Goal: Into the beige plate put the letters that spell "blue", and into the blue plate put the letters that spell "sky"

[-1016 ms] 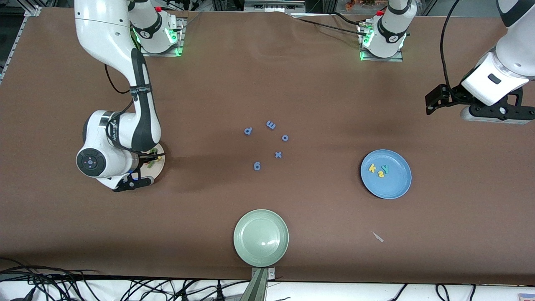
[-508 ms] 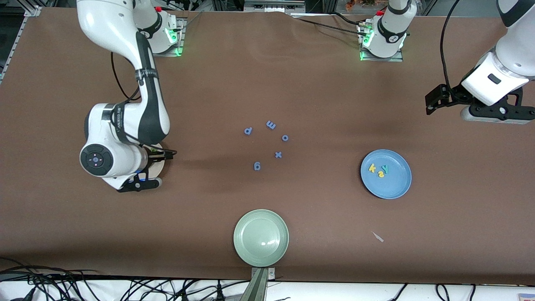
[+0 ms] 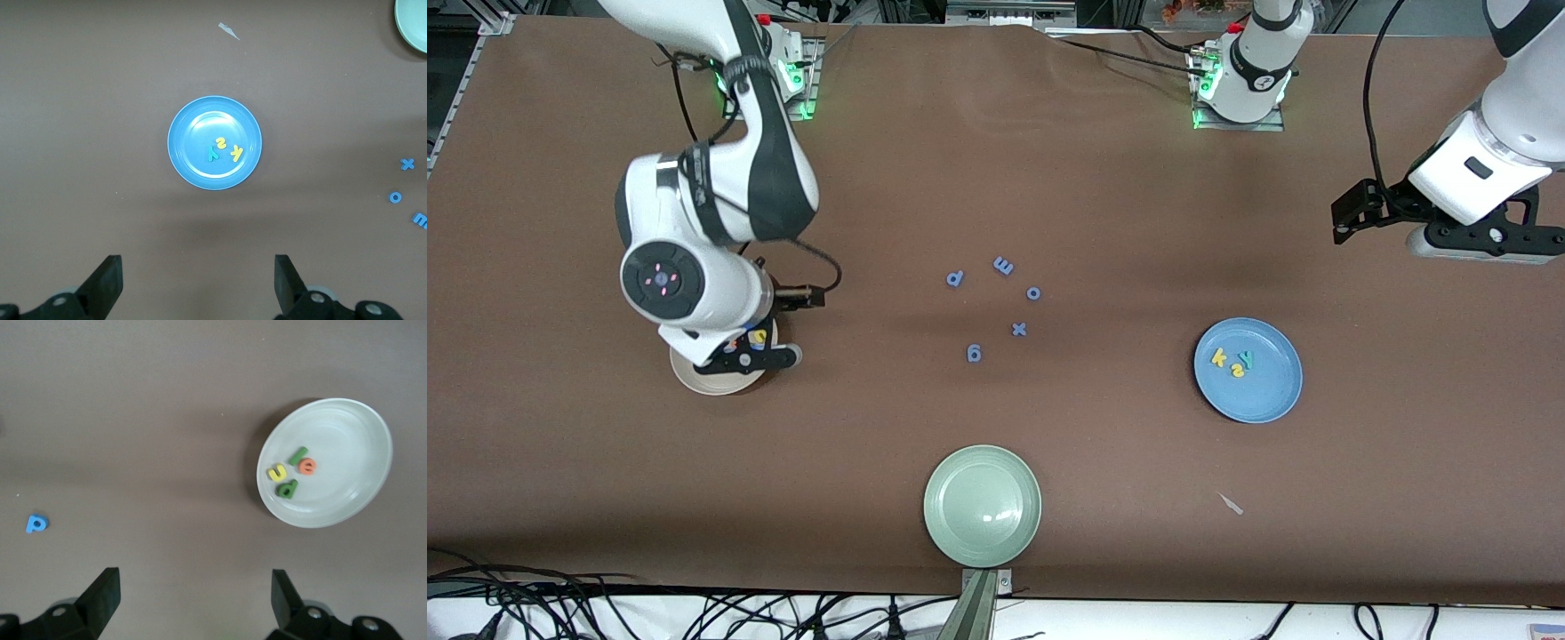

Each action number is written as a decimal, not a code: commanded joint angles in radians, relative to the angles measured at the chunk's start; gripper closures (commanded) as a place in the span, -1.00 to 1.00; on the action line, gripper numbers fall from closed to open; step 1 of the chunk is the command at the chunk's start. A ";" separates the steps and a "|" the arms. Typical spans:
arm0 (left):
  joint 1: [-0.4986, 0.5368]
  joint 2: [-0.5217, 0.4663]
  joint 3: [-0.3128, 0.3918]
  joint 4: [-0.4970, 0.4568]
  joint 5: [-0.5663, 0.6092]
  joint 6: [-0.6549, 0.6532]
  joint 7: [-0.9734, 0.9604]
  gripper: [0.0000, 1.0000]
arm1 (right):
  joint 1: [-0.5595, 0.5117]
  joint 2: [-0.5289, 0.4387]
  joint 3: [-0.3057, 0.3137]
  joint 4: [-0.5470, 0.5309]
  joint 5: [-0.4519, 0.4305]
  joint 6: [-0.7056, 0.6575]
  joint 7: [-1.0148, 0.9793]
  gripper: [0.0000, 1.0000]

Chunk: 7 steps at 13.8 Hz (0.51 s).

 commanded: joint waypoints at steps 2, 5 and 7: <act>0.001 -0.007 0.004 -0.005 -0.022 0.004 0.022 -1.00 | -0.235 -0.209 0.272 -0.131 -0.104 -0.004 0.052 -1.00; 0.003 -0.007 0.004 -0.005 -0.022 0.004 0.029 -1.00 | -0.394 -0.314 0.372 -0.208 -0.142 0.025 0.029 -1.00; 0.003 -0.007 0.004 -0.005 -0.022 0.004 0.029 -1.00 | -0.463 -0.398 0.403 -0.271 -0.176 0.036 0.032 -1.00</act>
